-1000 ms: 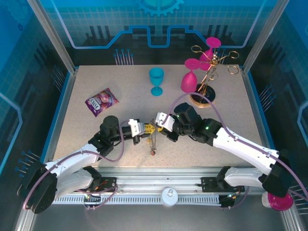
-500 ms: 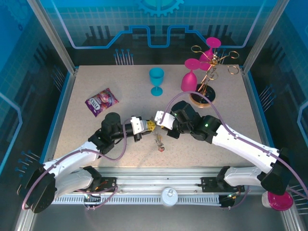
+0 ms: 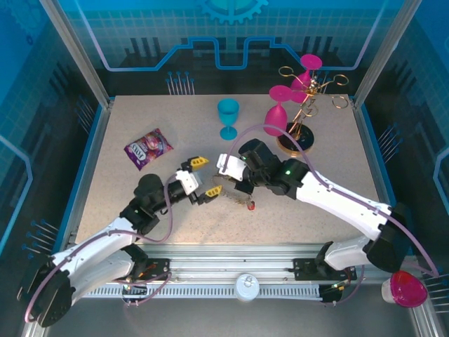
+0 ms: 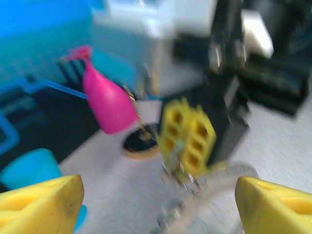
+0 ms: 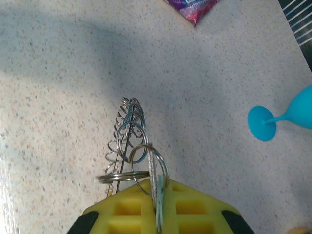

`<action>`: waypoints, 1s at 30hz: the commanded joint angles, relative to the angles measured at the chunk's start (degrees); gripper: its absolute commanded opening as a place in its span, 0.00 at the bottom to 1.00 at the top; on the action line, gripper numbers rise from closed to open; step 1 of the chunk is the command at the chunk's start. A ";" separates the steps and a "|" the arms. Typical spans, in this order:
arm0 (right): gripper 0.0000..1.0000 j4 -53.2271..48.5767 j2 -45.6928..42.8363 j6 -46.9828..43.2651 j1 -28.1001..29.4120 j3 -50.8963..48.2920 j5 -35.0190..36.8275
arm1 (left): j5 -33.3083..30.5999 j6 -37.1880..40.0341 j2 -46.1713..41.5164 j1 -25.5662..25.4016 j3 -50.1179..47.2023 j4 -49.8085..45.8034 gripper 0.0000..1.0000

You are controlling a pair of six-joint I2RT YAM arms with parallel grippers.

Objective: Put the keys on the keyring

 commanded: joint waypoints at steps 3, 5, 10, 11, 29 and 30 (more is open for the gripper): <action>0.00 6.90 5.08 5.87 2.53 5.80 -6.09 | -20.52 -7.39 -10.33 0.66 3.64 6.12 0.85; 0.00 10.32 6.34 9.66 3.05 5.21 -7.65 | -28.80 -8.99 -13.64 0.62 4.62 3.50 0.86; 0.00 22.91 9.41 21.17 3.14 -0.76 -10.96 | -46.01 -11.75 -17.73 0.74 7.52 -8.62 0.89; 0.00 24.32 10.51 22.35 3.13 -2.03 -11.15 | -47.84 -13.18 -17.62 0.87 7.89 -10.73 0.90; 0.02 8.51 10.98 4.30 -5.78 -14.99 7.31 | -46.31 -25.66 -6.07 5.95 3.52 -19.30 0.93; 0.04 7.77 10.88 3.58 -6.05 -15.43 8.42 | -46.34 -25.78 -5.70 6.18 2.95 -19.30 0.93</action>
